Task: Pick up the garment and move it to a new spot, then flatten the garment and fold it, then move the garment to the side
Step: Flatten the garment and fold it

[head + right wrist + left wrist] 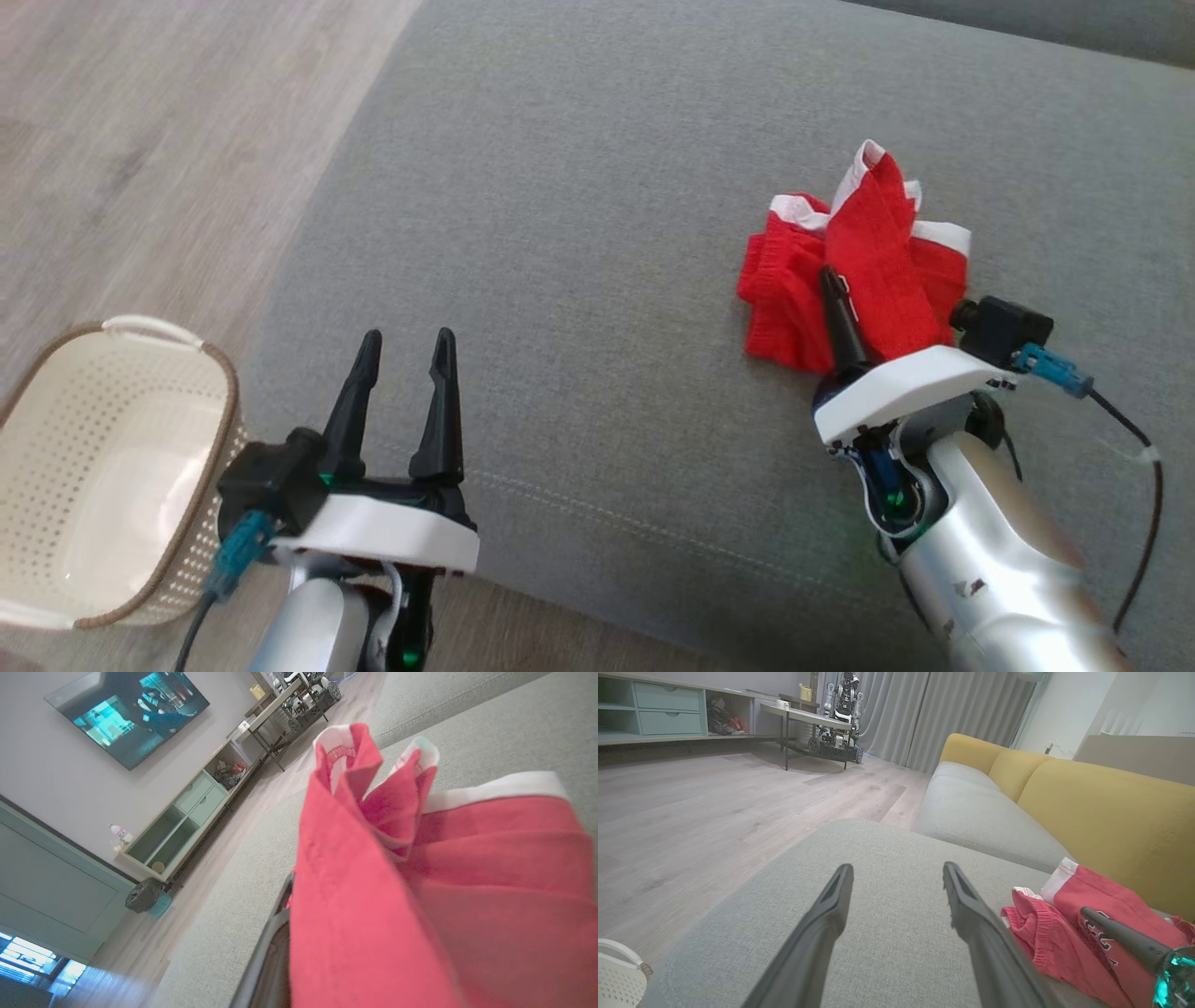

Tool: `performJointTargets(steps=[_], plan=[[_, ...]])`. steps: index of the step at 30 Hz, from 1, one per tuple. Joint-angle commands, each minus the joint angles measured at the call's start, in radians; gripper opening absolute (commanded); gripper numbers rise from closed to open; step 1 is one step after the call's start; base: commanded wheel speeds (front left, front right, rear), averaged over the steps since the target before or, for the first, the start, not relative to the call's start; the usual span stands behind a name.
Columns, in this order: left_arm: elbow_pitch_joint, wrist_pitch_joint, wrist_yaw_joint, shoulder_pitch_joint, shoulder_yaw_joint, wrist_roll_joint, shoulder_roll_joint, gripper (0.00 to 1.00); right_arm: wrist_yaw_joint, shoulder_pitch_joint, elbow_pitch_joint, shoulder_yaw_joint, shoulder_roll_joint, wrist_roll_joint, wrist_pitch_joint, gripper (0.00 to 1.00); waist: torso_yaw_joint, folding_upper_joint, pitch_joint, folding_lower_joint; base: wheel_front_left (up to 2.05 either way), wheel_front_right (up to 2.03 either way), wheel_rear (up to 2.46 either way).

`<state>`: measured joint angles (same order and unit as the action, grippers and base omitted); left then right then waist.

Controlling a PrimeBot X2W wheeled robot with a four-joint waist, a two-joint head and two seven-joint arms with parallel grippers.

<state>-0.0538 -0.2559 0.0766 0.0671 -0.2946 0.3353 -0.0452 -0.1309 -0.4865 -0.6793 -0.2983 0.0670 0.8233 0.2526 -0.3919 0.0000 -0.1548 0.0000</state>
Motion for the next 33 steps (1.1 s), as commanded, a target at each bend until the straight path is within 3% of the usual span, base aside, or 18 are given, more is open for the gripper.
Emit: performJointTargets(steps=[1, 7, 19, 26, 33], plan=[[0.030, -0.006, 0.006, 0.019, 0.025, 0.008, -0.005, 1.00, 0.000, -0.042, 0.027, -0.018, -0.017, -0.031, 0.009, 1.00, -0.012, 0.0000, -0.003, 0.0000, 0.00, 0.00, 0.00], [0.030, -0.006, 0.010, 0.015, 0.026, 0.028, -0.005, 1.00, 0.000, -0.039, 0.038, -0.020, -0.017, -0.045, 0.009, 1.00, -0.037, 0.0000, -0.008, 0.0000, 0.00, 0.00, 0.00], [0.035, -0.006, 0.020, 0.022, 0.017, 0.040, -0.005, 1.00, 0.000, -0.041, 0.041, -0.045, -0.017, -0.206, 0.009, 1.00, -0.056, 0.0000, -0.026, 0.0000, 0.00, 0.00, 0.00], [0.031, -0.006, 0.021, 0.028, 0.014, 0.045, -0.005, 1.00, 0.000, -0.082, -0.130, -0.128, -0.017, -0.196, -0.024, 1.00, -0.057, 0.0000, -0.032, 0.0000, 0.00, 0.00, 0.00], [0.026, -0.006, 0.022, 0.026, 0.025, 0.036, -0.005, 1.00, 0.000, -0.110, -0.129, -0.167, -0.017, -0.131, -0.001, 1.00, -0.027, 0.0000, -0.021, 0.0000, 0.00, 0.00, 0.00]])
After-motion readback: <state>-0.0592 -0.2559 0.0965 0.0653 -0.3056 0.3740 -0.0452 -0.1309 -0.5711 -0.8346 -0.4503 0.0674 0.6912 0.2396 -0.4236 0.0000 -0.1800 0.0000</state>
